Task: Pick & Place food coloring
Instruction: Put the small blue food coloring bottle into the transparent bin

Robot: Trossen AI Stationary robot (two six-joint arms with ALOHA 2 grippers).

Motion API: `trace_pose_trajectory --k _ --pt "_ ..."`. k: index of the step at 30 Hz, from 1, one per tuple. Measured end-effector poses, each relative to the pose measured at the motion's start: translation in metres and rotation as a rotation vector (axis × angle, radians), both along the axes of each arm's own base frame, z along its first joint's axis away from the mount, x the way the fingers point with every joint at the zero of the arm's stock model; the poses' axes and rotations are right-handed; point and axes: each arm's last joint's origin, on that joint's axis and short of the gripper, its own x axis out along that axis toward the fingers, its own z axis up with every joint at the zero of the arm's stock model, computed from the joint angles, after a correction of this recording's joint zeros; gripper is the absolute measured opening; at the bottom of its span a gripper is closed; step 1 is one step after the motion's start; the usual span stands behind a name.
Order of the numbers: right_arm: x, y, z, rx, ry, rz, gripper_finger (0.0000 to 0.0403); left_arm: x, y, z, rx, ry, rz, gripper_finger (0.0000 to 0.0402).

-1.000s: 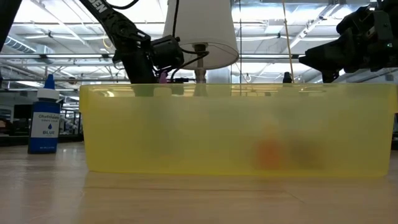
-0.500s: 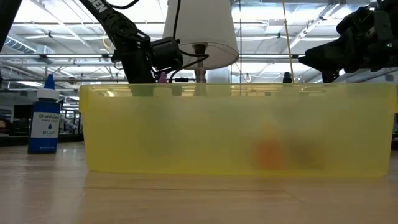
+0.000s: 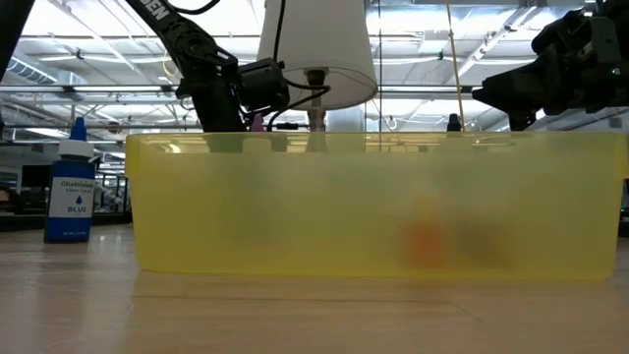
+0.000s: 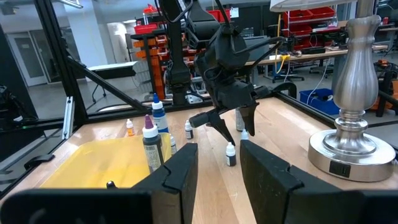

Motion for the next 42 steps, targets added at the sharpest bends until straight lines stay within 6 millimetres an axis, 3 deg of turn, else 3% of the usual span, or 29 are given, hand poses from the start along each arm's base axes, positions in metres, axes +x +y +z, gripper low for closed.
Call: trace_pose_trajectory --k 7,18,24,28,42 --pt "0.0000 0.0000 0.0000 0.000 0.000 0.000 0.0112 0.0000 0.0000 0.0000 0.000 -0.001 0.000 0.0228" --pt "0.0000 0.0000 -0.0001 0.000 0.000 0.000 0.0112 0.0001 0.0000 -0.0001 -0.002 -0.002 0.002 0.0112" --pt "0.0000 0.0000 0.0000 0.000 0.000 0.000 0.0112 0.0023 0.0005 0.0010 -0.001 -0.030 0.011 0.0084" --pt "0.0000 0.0000 0.0000 0.000 0.000 0.000 0.0112 0.0026 0.0006 0.0012 -0.004 -0.037 0.018 0.0087" --pt "0.0000 0.0000 -0.0002 0.000 0.001 0.000 0.0112 0.0028 0.0004 0.0011 -0.031 -0.048 0.029 0.0175"
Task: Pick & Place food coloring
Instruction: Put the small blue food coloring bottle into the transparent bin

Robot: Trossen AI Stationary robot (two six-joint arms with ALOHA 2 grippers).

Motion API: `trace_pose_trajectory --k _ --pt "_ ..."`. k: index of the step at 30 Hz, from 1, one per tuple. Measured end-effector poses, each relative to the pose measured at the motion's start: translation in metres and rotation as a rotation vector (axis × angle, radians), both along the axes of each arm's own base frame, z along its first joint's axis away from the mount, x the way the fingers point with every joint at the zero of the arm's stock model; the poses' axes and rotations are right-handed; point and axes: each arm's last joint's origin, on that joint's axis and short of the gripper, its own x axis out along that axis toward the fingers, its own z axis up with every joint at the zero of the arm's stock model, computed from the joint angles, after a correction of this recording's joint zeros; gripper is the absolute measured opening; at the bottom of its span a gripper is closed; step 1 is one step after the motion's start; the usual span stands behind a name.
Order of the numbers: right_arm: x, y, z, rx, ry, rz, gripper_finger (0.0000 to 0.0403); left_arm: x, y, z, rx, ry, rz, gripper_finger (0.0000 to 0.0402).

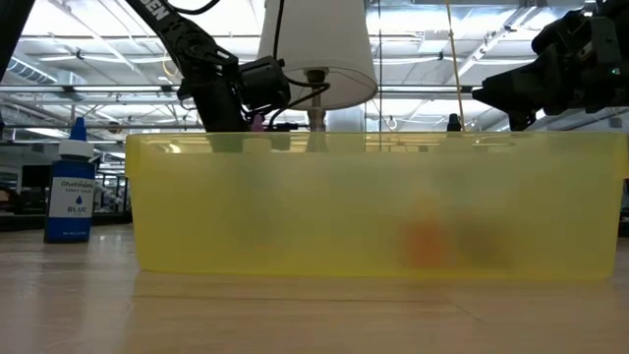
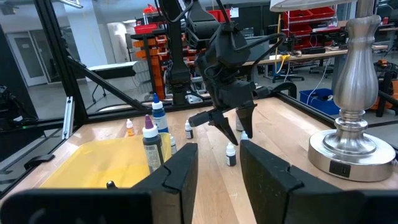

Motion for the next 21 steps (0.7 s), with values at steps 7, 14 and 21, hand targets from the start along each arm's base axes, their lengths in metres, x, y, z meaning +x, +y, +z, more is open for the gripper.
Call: trace_pose_trajectory --k 7,14,21 --pt "0.0000 0.0000 0.0001 0.000 0.000 0.000 0.0112 0.0030 0.0008 0.0016 0.010 -0.035 0.000 0.0184" --pt "0.0000 0.0000 0.0002 0.000 -0.001 0.000 0.0112 0.0015 0.0004 0.0008 0.005 -0.017 0.000 0.0184" --pt "0.0000 0.0000 0.0001 0.000 0.000 0.000 0.0112 0.0017 0.0005 0.0008 0.005 -0.019 0.000 0.0184"
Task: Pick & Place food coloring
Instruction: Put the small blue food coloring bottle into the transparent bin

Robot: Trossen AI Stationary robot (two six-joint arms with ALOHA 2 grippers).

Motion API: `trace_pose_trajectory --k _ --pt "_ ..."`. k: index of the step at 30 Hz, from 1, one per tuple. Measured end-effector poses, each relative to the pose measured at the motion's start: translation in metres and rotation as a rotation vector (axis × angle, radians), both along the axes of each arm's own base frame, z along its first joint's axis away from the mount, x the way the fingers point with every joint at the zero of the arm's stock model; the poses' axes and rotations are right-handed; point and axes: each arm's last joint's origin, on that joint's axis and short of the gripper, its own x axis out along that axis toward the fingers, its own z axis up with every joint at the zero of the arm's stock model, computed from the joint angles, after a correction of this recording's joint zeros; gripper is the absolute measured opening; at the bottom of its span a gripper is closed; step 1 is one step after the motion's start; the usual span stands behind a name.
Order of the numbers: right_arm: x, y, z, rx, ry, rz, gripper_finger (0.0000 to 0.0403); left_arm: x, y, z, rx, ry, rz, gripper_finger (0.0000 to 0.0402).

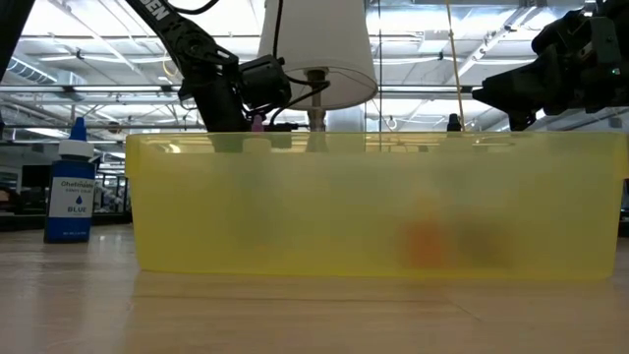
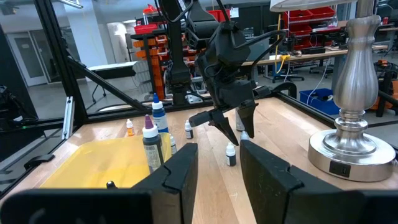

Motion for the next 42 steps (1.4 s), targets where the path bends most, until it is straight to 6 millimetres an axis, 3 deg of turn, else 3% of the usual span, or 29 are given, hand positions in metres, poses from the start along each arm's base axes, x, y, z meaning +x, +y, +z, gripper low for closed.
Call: trace_pose_trajectory --k 15,28,33,37,42 --pt "0.000 0.000 0.000 0.000 0.000 0.000 0.0112 0.000 0.000 0.000 -0.004 -0.002 0.004 0.0179" --pt "0.000 0.000 0.000 0.000 0.000 0.000 0.0112 0.000 0.000 0.000 -0.004 -0.006 0.005 0.0062" --pt "0.000 0.000 0.000 0.000 0.000 0.000 0.0112 0.000 0.000 0.000 0.001 -0.005 0.007 0.0060" --pt "0.000 0.000 0.000 0.000 0.000 0.000 0.0112 -0.001 -0.004 0.008 0.020 -0.014 0.000 0.0060" --pt "0.000 0.000 0.000 0.000 0.001 0.000 0.0112 -0.001 -0.016 0.036 0.069 -0.050 -0.014 0.0060"
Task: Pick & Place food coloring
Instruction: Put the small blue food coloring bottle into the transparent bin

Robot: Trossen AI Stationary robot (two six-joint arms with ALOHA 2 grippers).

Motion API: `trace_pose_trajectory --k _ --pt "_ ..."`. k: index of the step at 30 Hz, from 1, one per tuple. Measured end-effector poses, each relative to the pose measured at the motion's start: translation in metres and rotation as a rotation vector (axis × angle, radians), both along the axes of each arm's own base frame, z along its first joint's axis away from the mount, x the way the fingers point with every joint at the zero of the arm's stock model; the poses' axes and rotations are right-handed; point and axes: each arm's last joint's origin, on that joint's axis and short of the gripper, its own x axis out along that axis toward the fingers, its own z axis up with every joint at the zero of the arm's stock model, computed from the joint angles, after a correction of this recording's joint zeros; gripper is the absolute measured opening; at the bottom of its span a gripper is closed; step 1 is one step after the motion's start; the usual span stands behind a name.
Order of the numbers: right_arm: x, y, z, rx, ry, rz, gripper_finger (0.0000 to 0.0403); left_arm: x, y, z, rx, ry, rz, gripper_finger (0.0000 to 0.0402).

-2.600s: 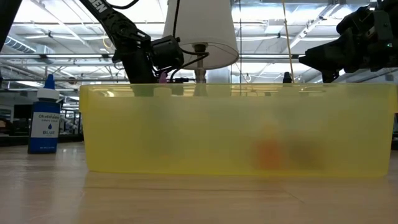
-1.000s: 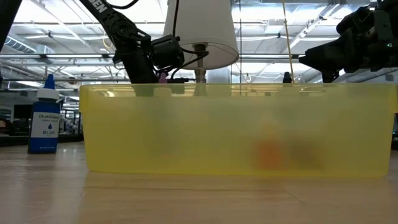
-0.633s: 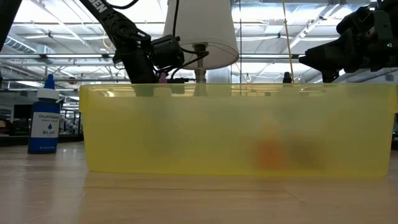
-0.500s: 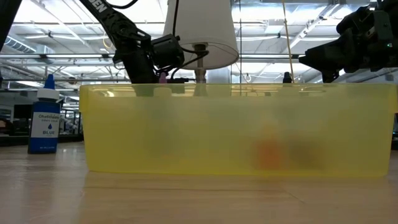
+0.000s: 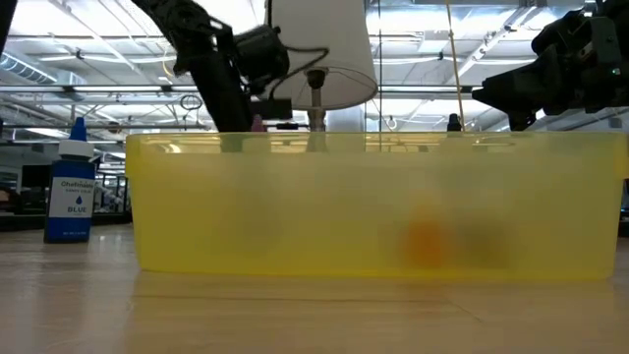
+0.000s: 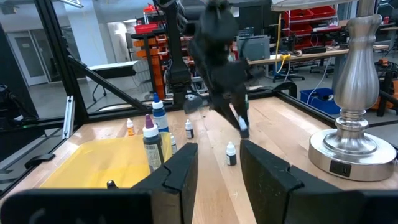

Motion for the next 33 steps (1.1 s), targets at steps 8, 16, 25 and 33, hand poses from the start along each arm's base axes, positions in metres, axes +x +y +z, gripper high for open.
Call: trace_pose_trajectory --k 8,16,25,33 --pt "0.000 0.000 0.000 0.000 0.005 0.000 0.0112 0.009 -0.037 0.053 0.057 -0.016 -0.053 0.0060" --pt "0.000 0.000 0.000 0.000 0.005 0.000 0.0112 0.024 -0.103 0.097 0.067 -0.132 -0.224 0.0060" --pt "0.000 0.000 0.000 0.000 0.004 0.000 0.0112 0.031 -0.160 0.109 -0.012 -0.318 -0.340 0.0060" --pt "0.001 0.000 0.000 0.000 0.005 0.000 0.0112 0.062 -0.171 0.083 -0.116 -0.220 -0.393 0.0060"
